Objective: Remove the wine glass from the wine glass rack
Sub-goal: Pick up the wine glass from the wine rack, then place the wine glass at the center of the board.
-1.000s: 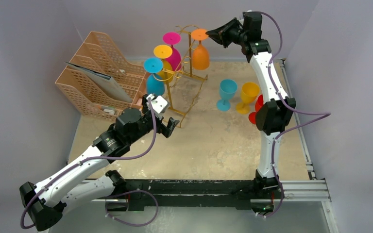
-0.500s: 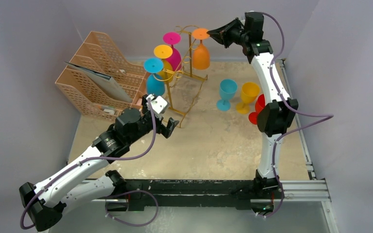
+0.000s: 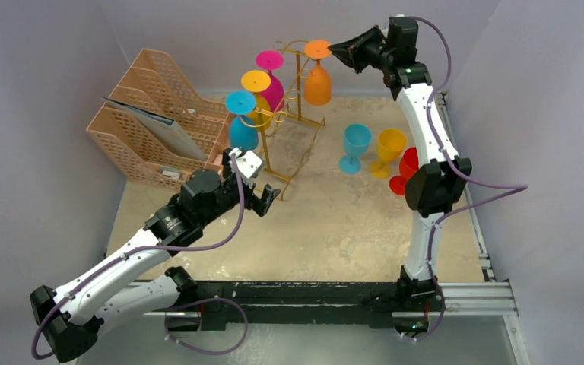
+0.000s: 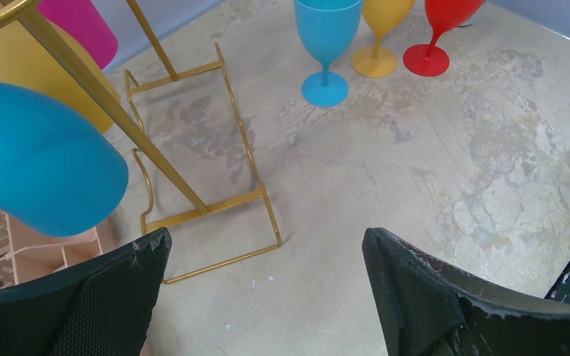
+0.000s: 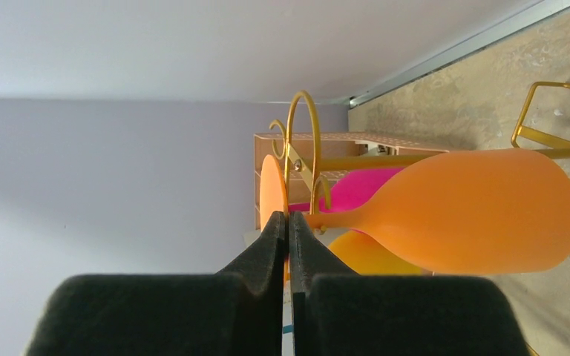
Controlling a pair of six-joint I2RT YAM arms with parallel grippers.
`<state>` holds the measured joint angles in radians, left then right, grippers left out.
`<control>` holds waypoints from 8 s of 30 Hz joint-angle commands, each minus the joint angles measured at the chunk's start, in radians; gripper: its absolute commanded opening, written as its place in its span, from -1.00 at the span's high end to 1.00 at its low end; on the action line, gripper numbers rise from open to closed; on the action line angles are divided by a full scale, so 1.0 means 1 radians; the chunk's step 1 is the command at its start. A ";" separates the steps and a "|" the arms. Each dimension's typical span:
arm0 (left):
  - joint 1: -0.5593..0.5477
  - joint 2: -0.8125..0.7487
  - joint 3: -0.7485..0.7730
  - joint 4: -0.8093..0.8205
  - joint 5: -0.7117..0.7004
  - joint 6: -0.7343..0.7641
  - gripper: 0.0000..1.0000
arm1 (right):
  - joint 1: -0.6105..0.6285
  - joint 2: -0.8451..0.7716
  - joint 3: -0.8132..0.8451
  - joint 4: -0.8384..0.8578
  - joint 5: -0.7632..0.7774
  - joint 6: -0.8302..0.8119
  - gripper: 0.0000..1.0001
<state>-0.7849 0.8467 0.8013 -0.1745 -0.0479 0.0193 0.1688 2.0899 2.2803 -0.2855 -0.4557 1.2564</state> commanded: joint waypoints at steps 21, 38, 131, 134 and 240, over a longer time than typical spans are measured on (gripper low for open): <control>0.003 0.011 0.050 0.033 0.019 -0.012 -1.00 | -0.003 -0.120 -0.049 -0.028 0.116 -0.115 1.00; 0.003 -0.019 0.061 0.008 -0.008 -0.123 -1.00 | -0.003 -0.383 -0.370 0.177 0.007 -0.294 1.00; 0.004 0.020 -0.011 0.281 0.558 -0.550 1.00 | 0.403 -0.981 -1.291 0.423 -0.504 -0.726 0.54; 0.004 0.037 -0.002 0.280 0.582 -0.548 1.00 | 0.403 -0.984 -1.290 0.429 -0.505 -0.726 0.79; 0.165 -0.116 -0.091 -0.130 0.982 0.254 1.00 | 0.157 -0.963 -1.219 0.255 -0.266 -0.543 -0.97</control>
<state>-0.6228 0.7197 0.6655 -0.1413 0.9314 0.0696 0.3698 1.1137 1.0161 -0.1661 -0.4454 0.6125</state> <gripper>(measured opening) 0.011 0.987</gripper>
